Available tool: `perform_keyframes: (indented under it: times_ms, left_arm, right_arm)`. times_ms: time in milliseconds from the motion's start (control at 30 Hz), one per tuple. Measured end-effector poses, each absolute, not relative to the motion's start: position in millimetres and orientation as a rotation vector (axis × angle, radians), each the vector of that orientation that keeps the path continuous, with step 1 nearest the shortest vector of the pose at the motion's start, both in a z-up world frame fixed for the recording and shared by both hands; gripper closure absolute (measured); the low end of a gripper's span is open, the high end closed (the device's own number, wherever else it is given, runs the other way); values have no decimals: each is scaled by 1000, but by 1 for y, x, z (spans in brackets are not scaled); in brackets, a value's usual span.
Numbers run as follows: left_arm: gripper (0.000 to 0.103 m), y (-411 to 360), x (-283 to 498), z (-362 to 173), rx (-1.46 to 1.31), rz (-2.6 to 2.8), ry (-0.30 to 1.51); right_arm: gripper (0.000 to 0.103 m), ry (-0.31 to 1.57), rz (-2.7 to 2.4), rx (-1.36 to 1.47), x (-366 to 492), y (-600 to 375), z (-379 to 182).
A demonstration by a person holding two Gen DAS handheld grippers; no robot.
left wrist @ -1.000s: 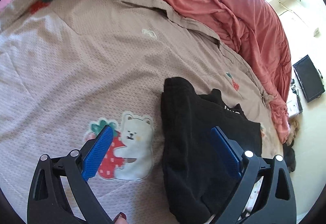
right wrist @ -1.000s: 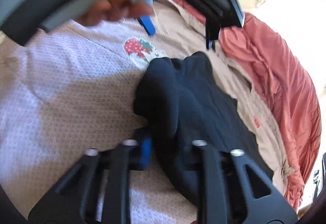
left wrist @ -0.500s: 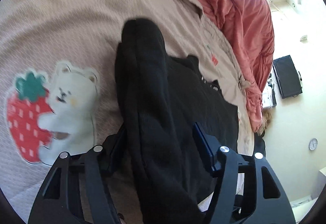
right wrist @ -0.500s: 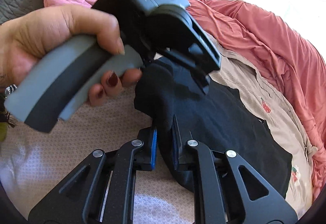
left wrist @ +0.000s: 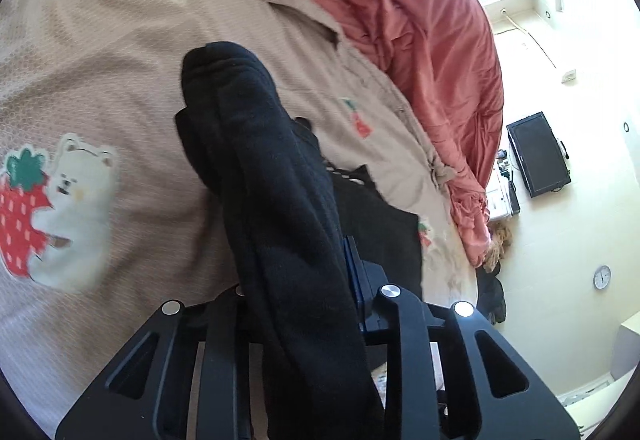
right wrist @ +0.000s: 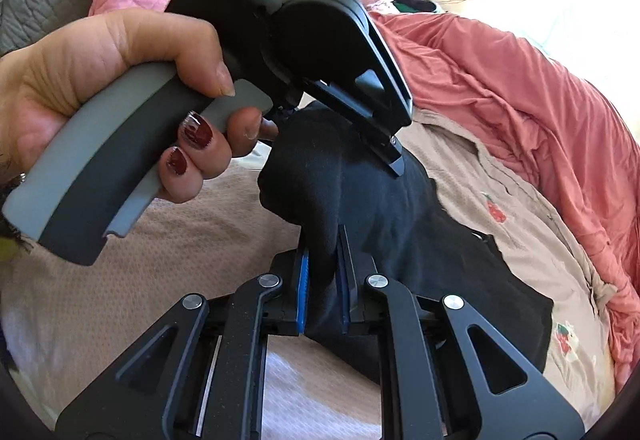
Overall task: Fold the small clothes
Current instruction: 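Lift the sweatshirt edge with both tools and fold it over in half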
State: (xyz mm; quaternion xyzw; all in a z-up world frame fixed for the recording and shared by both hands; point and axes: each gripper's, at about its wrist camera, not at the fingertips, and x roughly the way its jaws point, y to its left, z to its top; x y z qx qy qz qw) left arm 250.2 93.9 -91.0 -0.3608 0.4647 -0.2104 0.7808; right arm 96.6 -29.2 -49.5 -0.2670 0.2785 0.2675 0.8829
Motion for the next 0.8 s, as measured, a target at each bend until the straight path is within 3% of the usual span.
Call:
perform_keyframes:
  times_ms: [333,600,800]
  left_arm:
    - [79,-4,262,-43,-592,-441,1055]
    - [76,-101,285,-39,-448,-430,1149]
    - [63,-165,293,-63,-318,-415,1232]
  right_arm:
    - [97,573,470,-339,105,-125,-24]
    - [97,634,381,-152,121,-212,-21]
    - [97,796,328,77,132,-263,-50]
